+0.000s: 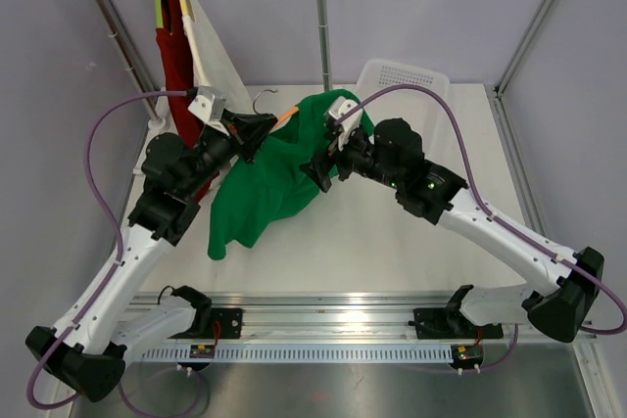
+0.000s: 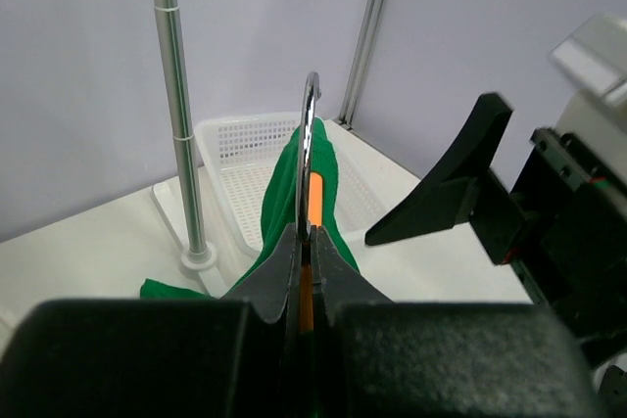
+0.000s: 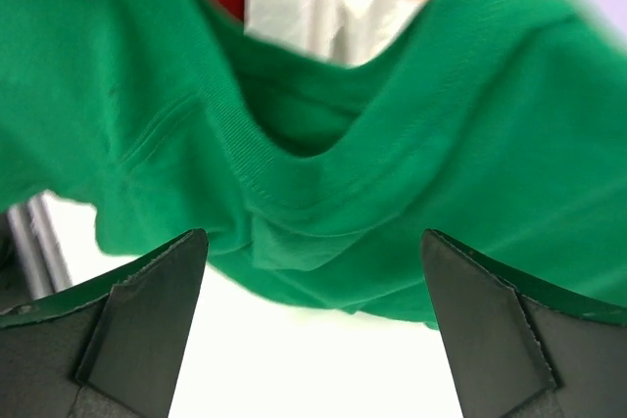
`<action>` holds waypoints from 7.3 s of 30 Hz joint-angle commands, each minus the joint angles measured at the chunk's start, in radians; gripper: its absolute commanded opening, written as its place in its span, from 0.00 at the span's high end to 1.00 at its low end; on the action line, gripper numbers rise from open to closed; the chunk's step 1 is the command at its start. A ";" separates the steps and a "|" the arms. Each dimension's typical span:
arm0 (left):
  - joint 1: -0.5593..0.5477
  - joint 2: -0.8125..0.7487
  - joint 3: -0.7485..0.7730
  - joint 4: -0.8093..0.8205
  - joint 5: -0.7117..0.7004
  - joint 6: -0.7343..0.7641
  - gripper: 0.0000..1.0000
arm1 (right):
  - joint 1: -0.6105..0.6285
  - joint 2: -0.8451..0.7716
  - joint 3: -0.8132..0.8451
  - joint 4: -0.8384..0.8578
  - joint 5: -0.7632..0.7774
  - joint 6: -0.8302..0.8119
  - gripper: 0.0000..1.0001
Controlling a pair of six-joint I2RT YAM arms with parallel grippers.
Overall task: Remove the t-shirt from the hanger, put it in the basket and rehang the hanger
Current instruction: Remove the tshirt from the hanger
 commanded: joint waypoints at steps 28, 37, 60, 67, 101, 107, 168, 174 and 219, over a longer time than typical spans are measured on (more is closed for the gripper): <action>-0.005 -0.095 -0.047 0.093 0.042 0.035 1.00 | -0.028 0.096 0.071 0.350 0.498 0.063 0.96; -0.005 -0.124 -0.049 0.054 0.058 0.053 1.00 | -0.136 0.044 0.034 0.319 0.465 0.106 0.96; -0.005 -0.225 -0.073 0.030 0.019 0.049 1.00 | -0.320 0.005 -0.061 0.324 0.366 0.196 0.86; -0.005 -0.248 -0.075 0.024 0.014 0.046 1.00 | -0.354 0.019 -0.067 0.325 0.328 0.213 0.80; -0.005 -0.240 -0.014 -0.034 0.189 -0.022 1.00 | -0.464 0.131 -0.105 0.515 0.159 0.293 0.75; -0.005 -0.259 0.022 -0.168 0.177 0.000 1.00 | -0.467 0.093 -0.150 0.558 0.187 0.281 0.76; -0.005 -0.179 -0.139 0.246 -0.079 -0.031 1.00 | -0.088 0.131 -0.623 1.179 -0.537 0.077 0.72; -0.005 -0.113 -0.135 0.366 -0.141 -0.075 1.00 | -0.021 0.124 -0.541 0.809 -0.718 -0.125 0.71; -0.005 -0.121 -0.110 0.363 -0.268 -0.022 1.00 | 0.076 0.160 -0.534 1.109 0.032 0.000 0.11</action>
